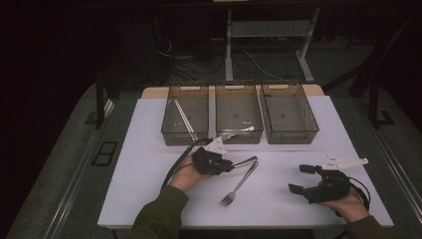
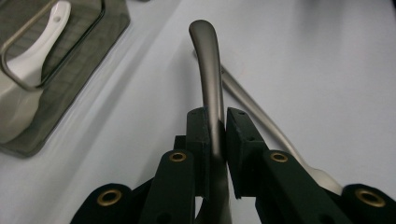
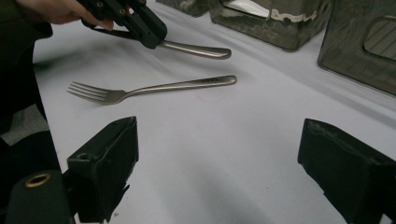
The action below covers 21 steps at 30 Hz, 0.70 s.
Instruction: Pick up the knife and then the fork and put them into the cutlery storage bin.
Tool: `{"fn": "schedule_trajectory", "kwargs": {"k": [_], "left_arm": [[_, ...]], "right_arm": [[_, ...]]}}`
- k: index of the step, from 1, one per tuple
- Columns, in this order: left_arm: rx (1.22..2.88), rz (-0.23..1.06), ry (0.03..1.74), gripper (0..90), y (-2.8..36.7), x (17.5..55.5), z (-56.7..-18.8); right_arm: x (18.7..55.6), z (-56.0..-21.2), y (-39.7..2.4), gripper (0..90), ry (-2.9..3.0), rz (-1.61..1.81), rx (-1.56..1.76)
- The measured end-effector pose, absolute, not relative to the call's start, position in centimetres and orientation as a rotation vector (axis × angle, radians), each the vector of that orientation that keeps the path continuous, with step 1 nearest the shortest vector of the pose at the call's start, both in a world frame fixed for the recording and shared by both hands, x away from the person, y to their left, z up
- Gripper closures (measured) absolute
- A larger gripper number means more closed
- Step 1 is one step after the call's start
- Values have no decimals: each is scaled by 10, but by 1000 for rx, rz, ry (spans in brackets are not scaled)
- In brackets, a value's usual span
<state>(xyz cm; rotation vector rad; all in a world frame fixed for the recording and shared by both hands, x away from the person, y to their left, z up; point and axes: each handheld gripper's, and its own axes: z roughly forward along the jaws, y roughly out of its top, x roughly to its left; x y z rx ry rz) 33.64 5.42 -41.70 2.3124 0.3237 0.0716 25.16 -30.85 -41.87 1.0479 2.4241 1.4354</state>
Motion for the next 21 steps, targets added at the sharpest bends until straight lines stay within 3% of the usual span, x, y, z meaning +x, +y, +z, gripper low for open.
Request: {"fn": "schedule_trajectory", "kwargs": {"k": [13, 21], "left_arm": [[2326, 21, 180, 792, 51, 317, -400], [2337, -3, 95, 792, 42, 305, -394]], "right_arm": [[266, -399, -285, 154, 2622, 1335, 790], [276, -384, -253, 228, 2735, 1291, 579]]}}
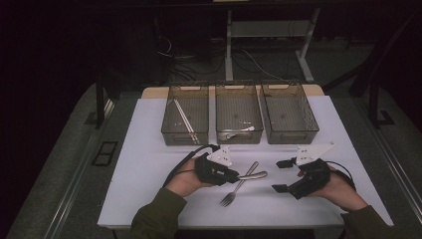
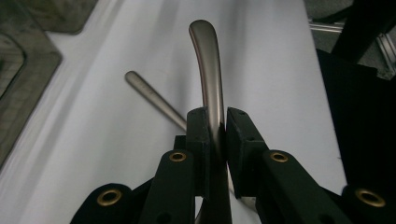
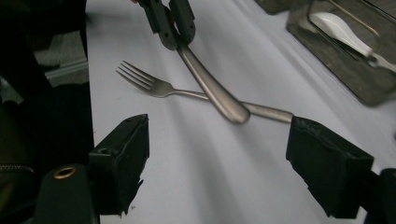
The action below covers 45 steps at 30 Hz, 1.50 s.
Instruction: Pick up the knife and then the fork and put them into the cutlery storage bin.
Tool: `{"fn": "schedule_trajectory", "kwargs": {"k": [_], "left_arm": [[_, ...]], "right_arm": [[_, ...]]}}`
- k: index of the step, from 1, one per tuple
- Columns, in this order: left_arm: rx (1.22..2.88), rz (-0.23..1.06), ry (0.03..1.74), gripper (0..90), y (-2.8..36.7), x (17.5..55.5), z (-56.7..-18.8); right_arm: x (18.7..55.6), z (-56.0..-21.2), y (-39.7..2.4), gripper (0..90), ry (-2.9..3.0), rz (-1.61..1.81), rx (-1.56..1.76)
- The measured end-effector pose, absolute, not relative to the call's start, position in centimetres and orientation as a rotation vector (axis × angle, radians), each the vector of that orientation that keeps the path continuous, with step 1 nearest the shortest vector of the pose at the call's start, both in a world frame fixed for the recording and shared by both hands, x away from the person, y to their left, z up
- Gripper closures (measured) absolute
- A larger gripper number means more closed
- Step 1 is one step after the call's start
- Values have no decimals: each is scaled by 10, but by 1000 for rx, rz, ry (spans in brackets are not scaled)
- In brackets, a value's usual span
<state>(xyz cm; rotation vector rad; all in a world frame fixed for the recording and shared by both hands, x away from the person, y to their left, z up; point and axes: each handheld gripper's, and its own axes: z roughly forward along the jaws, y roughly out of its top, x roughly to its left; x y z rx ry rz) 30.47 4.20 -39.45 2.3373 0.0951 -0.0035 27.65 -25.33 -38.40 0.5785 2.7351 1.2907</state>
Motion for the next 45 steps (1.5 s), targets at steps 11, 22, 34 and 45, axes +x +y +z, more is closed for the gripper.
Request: {"fn": "schedule_trajectory", "kwargs": {"k": [11, 22, 34, 45], "left_arm": [[2371, -14, -24, 792, 27, 292, -391], [2402, -2, -99, 792, 17, 285, -389], [2423, -19, -122, 792, 12, 280, -391], [2404, 5, -64, 706, 19, 286, -388]], "right_arm": [[288, -387, -203, 356, 2895, 1120, 294], [288, -400, -173, 624, 3045, 990, 151], [282, -403, -166, 783, 3071, 908, 122], [284, -404, -169, 789, 3057, 944, 170]]}}
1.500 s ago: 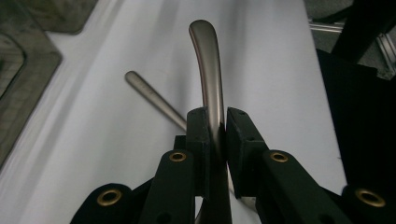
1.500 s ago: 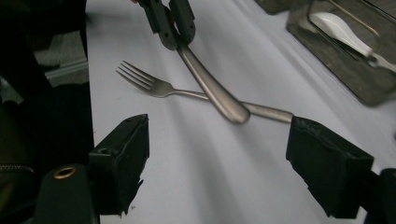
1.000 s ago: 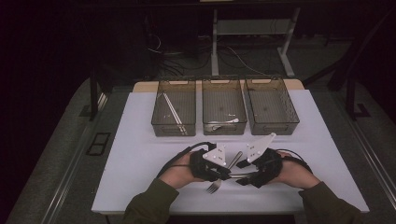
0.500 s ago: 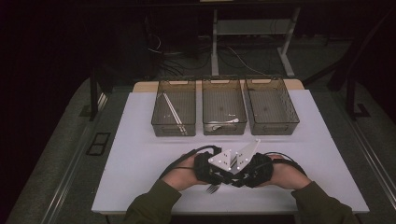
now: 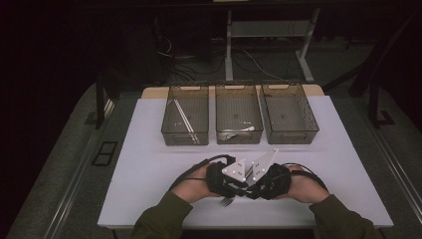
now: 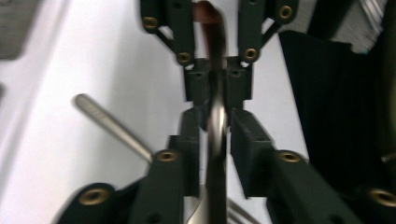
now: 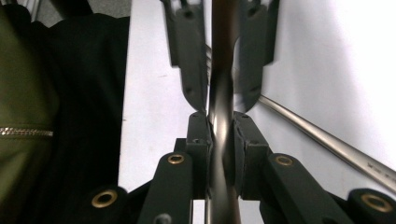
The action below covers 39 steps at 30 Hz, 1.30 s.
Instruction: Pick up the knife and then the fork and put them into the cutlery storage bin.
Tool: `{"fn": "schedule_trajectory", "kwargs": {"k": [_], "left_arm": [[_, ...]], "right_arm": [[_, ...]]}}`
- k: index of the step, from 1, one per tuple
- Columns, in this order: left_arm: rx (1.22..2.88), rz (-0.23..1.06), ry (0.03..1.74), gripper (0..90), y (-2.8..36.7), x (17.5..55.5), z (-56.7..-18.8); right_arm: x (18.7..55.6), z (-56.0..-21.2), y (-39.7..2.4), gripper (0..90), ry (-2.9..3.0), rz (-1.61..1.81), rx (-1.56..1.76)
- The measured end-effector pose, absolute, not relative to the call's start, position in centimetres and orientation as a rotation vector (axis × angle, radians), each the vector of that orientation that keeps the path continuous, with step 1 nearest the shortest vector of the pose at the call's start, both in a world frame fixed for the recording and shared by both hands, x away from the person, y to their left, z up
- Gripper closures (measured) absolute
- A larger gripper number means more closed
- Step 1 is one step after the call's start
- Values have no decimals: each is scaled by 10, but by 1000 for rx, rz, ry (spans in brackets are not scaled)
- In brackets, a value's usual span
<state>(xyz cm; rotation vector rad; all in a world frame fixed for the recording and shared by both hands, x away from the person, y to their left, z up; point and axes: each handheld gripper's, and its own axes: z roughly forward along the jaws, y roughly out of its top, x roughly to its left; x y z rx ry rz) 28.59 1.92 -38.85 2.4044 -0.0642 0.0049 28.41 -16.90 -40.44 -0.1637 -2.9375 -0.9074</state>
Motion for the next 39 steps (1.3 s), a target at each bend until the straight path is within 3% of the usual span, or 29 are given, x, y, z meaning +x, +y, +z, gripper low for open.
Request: {"fn": "schedule_trajectory", "kwargs": {"k": [18, 30, 39], "left_arm": [[2136, 141, 438, 334, 131, 281, -391], [2068, 226, 621, 15, 151, 275, -424], [2082, 220, 630, 0, 149, 276, -429]], "right_arm": [[308, -391, -219, 788, -2944, -1026, -448], [328, -369, -255, 788, -2909, -1122, -805], [358, -351, -277, 788, -2887, -1186, -1036]]}}
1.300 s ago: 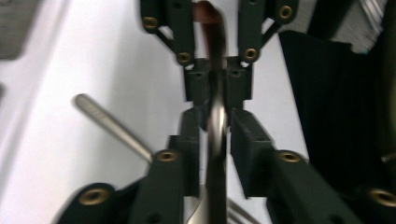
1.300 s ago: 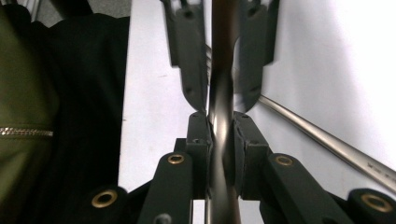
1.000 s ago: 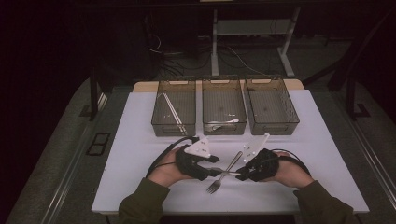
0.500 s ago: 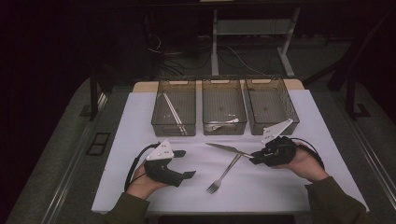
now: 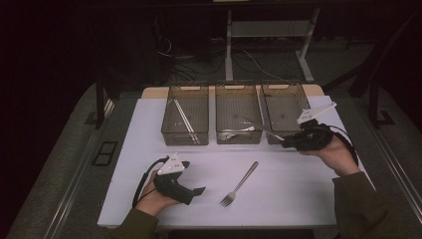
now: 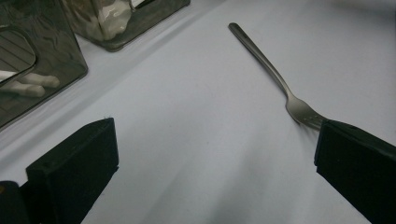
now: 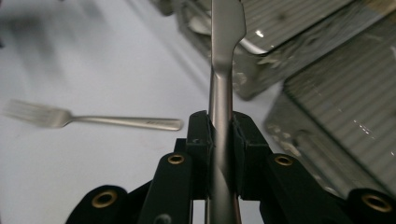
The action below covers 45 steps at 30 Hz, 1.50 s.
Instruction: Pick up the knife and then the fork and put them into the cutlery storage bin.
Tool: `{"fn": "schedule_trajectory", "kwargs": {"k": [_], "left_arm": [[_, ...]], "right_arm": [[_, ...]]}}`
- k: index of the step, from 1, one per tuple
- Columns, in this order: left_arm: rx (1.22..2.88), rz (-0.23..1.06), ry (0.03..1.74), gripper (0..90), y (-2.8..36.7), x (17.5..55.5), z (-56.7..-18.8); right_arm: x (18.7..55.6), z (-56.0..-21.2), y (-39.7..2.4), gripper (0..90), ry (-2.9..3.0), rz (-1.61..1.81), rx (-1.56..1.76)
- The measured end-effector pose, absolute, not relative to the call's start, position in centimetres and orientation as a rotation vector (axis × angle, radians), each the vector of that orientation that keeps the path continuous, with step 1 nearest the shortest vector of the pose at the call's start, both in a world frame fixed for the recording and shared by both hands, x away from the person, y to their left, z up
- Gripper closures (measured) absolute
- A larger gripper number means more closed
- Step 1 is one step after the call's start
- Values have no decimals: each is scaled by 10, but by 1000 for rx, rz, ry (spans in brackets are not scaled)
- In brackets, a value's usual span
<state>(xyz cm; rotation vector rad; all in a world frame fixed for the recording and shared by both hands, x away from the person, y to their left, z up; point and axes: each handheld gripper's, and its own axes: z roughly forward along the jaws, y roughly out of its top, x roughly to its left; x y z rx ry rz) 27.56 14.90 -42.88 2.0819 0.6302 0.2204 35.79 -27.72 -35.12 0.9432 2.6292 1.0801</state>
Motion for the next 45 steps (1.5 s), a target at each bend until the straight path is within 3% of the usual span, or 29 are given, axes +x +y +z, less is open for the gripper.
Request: {"fn": "schedule_trajectory", "kwargs": {"k": [11, 24, 37, 39, 45], "left_arm": [[2110, 210, 628, 0, 146, 275, -429], [2139, 174, 603, 0, 142, 274, -431], [2172, 150, 584, 0, 141, 274, -432], [2173, 151, 581, 0, 141, 274, -432], [2174, 151, 588, 0, 140, 274, -432]], "right_arm": [[400, -341, -307, 788, 2468, 1040, 1215], [461, -359, -316, 787, 2336, 875, 1508], [477, -386, -309, 779, 2386, 700, 1609], [477, -386, -309, 754, 2377, 725, 1606], [468, -374, -313, 554, 2317, 894, 1568]]}}
